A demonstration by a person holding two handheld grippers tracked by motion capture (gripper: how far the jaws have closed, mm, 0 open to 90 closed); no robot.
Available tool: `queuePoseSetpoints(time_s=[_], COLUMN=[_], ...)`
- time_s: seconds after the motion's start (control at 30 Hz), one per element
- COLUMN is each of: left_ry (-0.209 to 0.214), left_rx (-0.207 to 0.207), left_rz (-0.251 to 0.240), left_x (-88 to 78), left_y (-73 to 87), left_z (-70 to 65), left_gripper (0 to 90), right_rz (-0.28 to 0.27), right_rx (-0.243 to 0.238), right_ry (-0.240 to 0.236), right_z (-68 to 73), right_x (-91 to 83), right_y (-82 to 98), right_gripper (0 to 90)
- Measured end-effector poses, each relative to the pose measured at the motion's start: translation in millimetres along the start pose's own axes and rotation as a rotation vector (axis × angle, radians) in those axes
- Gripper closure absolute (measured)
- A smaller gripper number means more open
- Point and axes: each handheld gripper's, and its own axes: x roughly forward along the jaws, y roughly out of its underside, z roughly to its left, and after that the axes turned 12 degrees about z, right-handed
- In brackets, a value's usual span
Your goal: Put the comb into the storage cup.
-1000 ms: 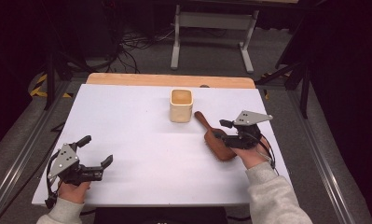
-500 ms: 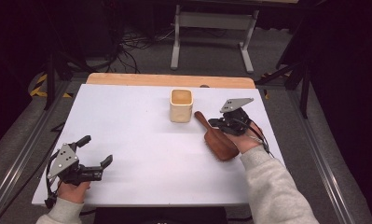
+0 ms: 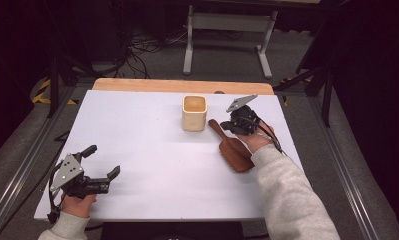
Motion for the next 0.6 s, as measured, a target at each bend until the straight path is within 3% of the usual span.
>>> queuePoseSetpoints(time_s=[0.23, 0.27, 0.6], left_ry=[0.000, 0.000, 0.000], left_rx=[0.000, 0.000, -0.004], left_rz=[-0.001, 0.000, 0.003], left_x=[0.7, 0.8, 0.9], left_y=[0.3, 0.4, 0.9], left_z=[0.5, 0.8, 1.7], left_gripper=[0.4, 0.4, 0.3], right_rz=[0.066, 0.094, 0.141], right_rx=[-0.021, -0.024, -0.025], right_ry=[-0.010, -0.014, -0.047], right_z=[-8.1, -10.6, -18.5], right_x=[17.9, 23.5, 42.5], right_y=[-6.5, -9.5, -13.7], right_gripper=[89.8, 89.8, 89.8])
